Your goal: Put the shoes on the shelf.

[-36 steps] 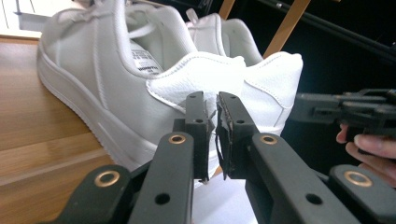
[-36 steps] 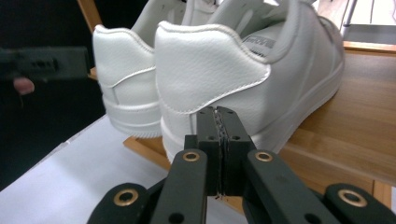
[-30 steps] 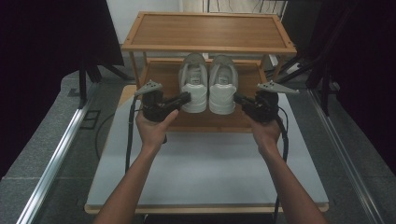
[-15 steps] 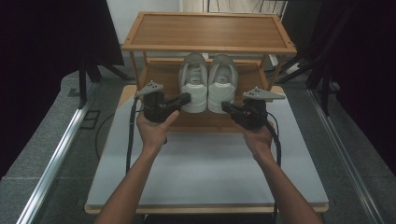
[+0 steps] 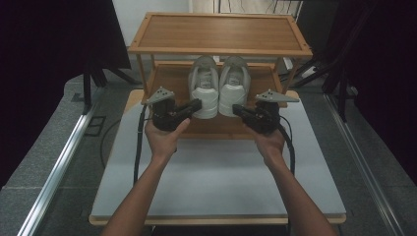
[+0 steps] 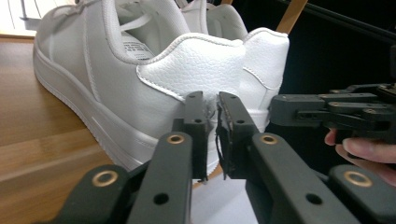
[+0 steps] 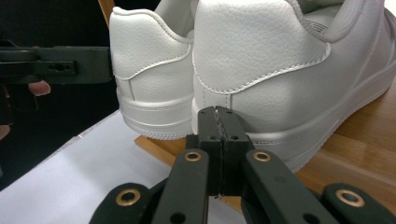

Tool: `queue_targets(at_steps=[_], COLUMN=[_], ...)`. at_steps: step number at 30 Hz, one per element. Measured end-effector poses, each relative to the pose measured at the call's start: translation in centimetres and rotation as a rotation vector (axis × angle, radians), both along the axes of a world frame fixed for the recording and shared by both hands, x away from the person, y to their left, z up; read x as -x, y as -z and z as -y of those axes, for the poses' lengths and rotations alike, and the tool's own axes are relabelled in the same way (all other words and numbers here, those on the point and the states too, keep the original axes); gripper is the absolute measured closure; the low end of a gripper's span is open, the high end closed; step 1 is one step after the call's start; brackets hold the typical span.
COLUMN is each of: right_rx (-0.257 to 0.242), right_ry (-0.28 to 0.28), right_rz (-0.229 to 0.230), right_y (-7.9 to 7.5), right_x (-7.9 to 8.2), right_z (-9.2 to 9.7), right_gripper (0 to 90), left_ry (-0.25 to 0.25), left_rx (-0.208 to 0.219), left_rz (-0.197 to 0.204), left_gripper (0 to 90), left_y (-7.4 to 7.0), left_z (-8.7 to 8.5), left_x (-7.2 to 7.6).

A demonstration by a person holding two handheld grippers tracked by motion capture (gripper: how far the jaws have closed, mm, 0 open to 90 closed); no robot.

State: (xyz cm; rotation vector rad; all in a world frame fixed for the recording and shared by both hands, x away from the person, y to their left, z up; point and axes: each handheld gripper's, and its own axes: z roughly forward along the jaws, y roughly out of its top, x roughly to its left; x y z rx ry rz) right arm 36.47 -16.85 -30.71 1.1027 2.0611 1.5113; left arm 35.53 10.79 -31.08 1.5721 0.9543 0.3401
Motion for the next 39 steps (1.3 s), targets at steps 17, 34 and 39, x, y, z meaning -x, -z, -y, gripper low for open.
queue_targets(at_steps=[17, 34, 39], right_rx=[0.008, -0.056, -0.077], right_ry=[-0.022, -0.025, -0.032], right_rz=[-0.022, 0.024, 0.1], right_y=[-0.1, 0.0, 0.2], right_x=[0.2, 1.2, 2.8], right_z=[0.2, 1.2, 2.3], right_gripper=[84.1, 75.6, 73.2], left_ry=[-0.033, 0.034, 0.042], left_rx=[0.036, 0.063, 0.07], left_rz=[0.019, 0.022, 0.023], left_gripper=[84.9, 59.3, 56.6], left_y=[0.4, 0.5, 0.9], left_z=[0.4, 0.1, -0.6], left_x=[-0.3, 0.5, 1.7])
